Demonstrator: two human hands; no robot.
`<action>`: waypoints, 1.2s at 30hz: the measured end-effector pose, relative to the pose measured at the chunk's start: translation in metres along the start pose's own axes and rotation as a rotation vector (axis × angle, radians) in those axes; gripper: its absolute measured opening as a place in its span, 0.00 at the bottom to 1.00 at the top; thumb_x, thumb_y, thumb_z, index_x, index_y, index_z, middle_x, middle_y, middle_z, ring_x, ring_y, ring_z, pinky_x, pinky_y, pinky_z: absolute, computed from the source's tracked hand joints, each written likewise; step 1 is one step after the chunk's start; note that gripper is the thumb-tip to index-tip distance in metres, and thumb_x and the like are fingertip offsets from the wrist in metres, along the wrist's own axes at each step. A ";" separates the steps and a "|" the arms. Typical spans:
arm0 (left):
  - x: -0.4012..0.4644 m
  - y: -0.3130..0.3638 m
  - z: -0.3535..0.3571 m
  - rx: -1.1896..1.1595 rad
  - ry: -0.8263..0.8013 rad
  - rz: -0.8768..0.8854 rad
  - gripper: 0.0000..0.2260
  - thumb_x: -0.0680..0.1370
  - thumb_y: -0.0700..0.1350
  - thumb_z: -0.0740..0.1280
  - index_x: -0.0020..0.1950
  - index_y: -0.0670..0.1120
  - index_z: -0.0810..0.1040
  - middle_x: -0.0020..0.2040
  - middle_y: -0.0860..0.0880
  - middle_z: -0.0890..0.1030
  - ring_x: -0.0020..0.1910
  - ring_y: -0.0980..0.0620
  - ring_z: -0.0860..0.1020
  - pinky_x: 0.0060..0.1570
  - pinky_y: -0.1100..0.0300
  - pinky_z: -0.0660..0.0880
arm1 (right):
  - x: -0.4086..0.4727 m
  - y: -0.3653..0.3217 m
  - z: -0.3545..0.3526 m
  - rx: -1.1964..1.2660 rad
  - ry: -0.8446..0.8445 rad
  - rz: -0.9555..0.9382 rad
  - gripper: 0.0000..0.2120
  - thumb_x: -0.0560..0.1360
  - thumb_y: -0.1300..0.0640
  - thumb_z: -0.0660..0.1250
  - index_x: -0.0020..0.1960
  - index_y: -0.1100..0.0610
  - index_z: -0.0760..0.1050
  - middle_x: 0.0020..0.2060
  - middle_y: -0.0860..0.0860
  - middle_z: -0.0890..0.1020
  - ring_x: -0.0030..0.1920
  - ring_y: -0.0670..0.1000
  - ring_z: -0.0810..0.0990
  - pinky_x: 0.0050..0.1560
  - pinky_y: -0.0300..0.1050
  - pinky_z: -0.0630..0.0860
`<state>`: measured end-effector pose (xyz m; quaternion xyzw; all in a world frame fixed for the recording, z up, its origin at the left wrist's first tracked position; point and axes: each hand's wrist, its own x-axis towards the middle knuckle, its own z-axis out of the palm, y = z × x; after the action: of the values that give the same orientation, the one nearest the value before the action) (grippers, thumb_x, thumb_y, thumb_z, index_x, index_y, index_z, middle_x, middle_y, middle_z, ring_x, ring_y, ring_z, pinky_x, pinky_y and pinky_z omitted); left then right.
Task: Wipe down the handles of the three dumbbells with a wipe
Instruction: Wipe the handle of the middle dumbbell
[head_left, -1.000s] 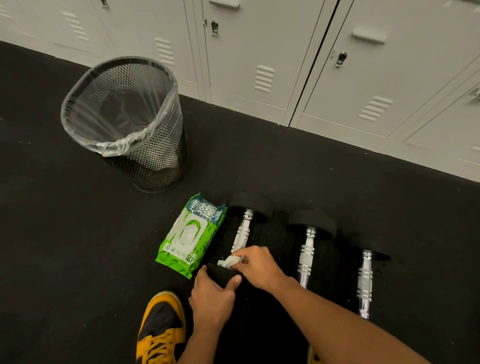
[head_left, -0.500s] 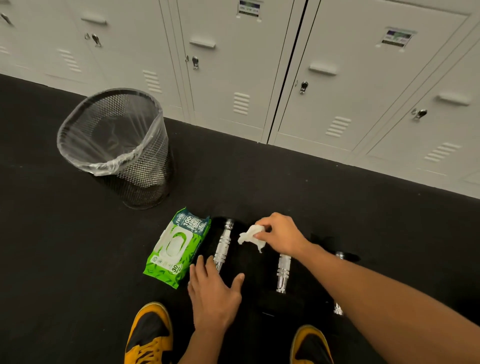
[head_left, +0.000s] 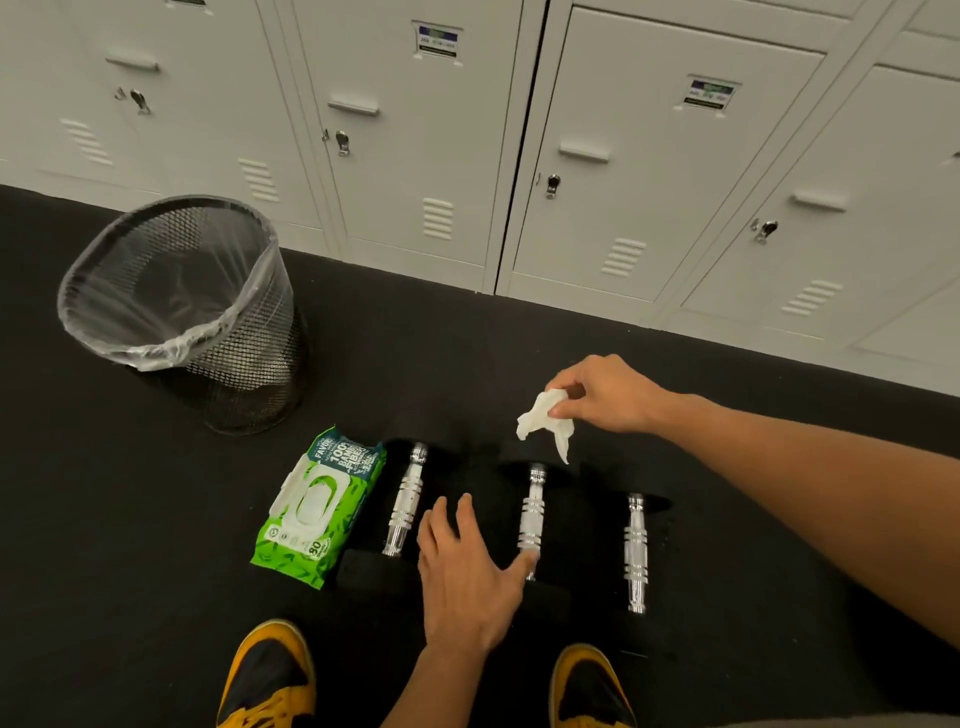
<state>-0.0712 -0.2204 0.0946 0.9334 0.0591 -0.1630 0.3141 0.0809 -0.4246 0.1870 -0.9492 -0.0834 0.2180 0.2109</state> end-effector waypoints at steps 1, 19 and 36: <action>-0.003 0.000 0.006 0.005 -0.024 -0.008 0.44 0.71 0.70 0.65 0.78 0.52 0.51 0.79 0.46 0.50 0.77 0.45 0.48 0.74 0.48 0.57 | -0.003 0.007 0.003 0.005 -0.002 0.008 0.12 0.77 0.55 0.70 0.58 0.55 0.82 0.50 0.49 0.84 0.47 0.48 0.80 0.49 0.42 0.76; -0.006 0.004 0.070 -0.080 -0.241 -0.370 0.49 0.66 0.64 0.74 0.77 0.50 0.49 0.74 0.46 0.57 0.72 0.46 0.61 0.70 0.50 0.66 | -0.019 0.041 0.160 -0.145 0.250 0.090 0.13 0.81 0.51 0.62 0.64 0.51 0.68 0.55 0.49 0.74 0.52 0.49 0.76 0.39 0.40 0.67; 0.001 -0.003 0.069 -0.115 -0.300 -0.386 0.51 0.64 0.63 0.77 0.76 0.51 0.49 0.75 0.45 0.60 0.72 0.43 0.65 0.71 0.47 0.66 | -0.010 0.047 0.179 -0.313 0.233 0.088 0.20 0.65 0.53 0.80 0.55 0.52 0.80 0.43 0.49 0.80 0.38 0.49 0.81 0.27 0.36 0.60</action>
<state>-0.0893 -0.2602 0.0411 0.8508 0.1983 -0.3530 0.3352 -0.0049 -0.4044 0.0238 -0.9920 -0.0499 0.1000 0.0593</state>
